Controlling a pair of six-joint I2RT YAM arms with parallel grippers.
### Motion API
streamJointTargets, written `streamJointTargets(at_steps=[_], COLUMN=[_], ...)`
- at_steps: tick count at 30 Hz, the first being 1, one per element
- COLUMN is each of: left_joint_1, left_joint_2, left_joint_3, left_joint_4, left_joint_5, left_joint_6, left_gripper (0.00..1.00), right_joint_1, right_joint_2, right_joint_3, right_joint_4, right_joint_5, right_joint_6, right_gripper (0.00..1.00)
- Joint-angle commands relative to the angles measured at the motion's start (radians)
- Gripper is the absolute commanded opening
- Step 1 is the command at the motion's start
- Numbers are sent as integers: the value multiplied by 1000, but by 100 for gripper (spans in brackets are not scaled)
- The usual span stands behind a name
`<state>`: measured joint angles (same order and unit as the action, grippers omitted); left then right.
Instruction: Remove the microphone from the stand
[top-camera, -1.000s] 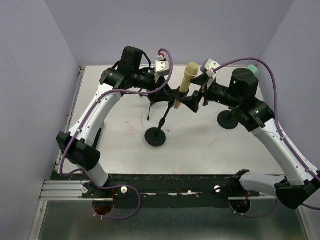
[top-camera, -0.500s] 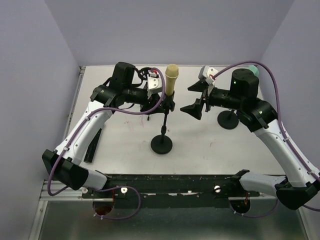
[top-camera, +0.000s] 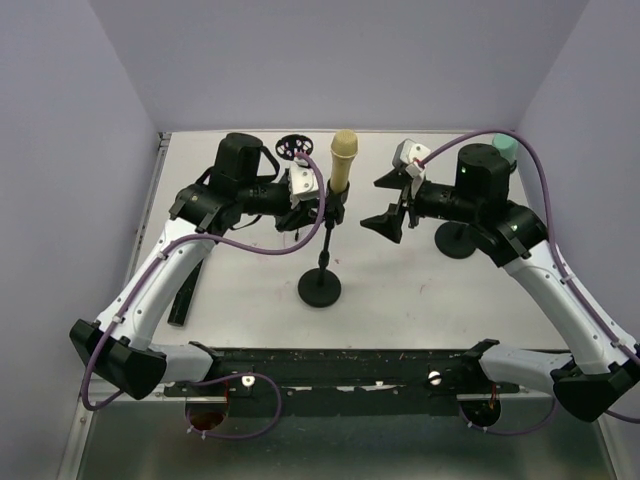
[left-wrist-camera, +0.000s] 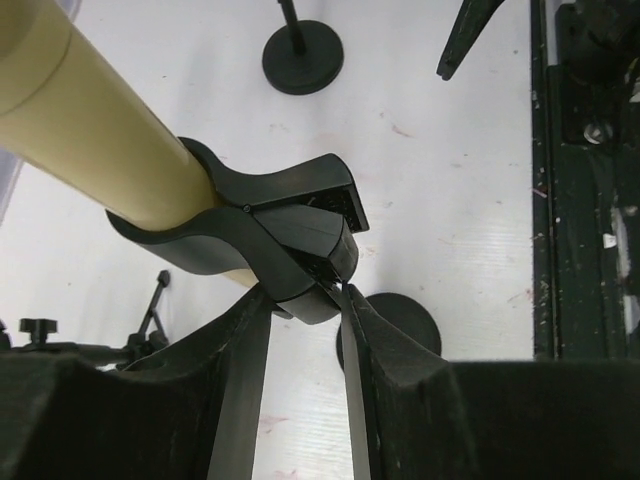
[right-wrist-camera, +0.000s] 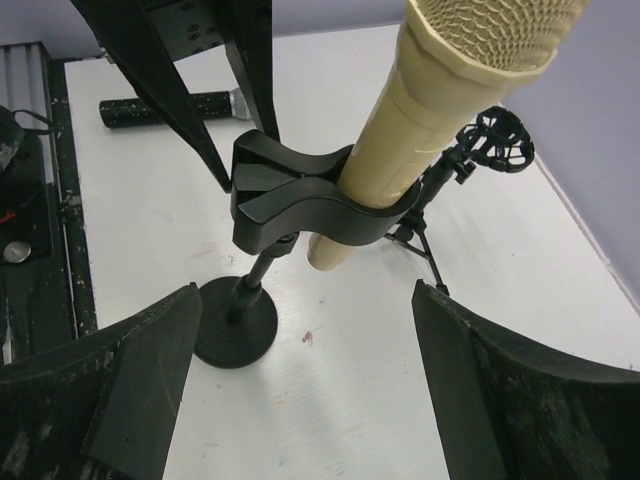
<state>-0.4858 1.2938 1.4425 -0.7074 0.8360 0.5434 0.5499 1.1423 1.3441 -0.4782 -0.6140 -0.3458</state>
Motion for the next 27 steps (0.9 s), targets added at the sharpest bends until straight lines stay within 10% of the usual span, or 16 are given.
streamJointTargets(at_steps=[1, 6, 14, 27], left_joint_1=[-2, 1, 0, 0], left_joint_2=[-13, -40, -93, -248], left_joint_3=[36, 41, -1, -134], left_joint_4=[-14, -27, -106, -136], left_joint_5=[-161, -267, -474, -411], left_joint_6=[128, 156, 54, -157], left_gripper=[41, 45, 83, 90], right_joint_1=[4, 4, 4, 19], right_joint_2=[14, 20, 96, 230], right_joint_3=[-20, -28, 20, 104], right_joint_4=[69, 104, 153, 262], right_joint_5=[2, -35, -115, -345], right_joint_6=[-5, -4, -18, 2], right_gripper=[92, 90, 89, 83])
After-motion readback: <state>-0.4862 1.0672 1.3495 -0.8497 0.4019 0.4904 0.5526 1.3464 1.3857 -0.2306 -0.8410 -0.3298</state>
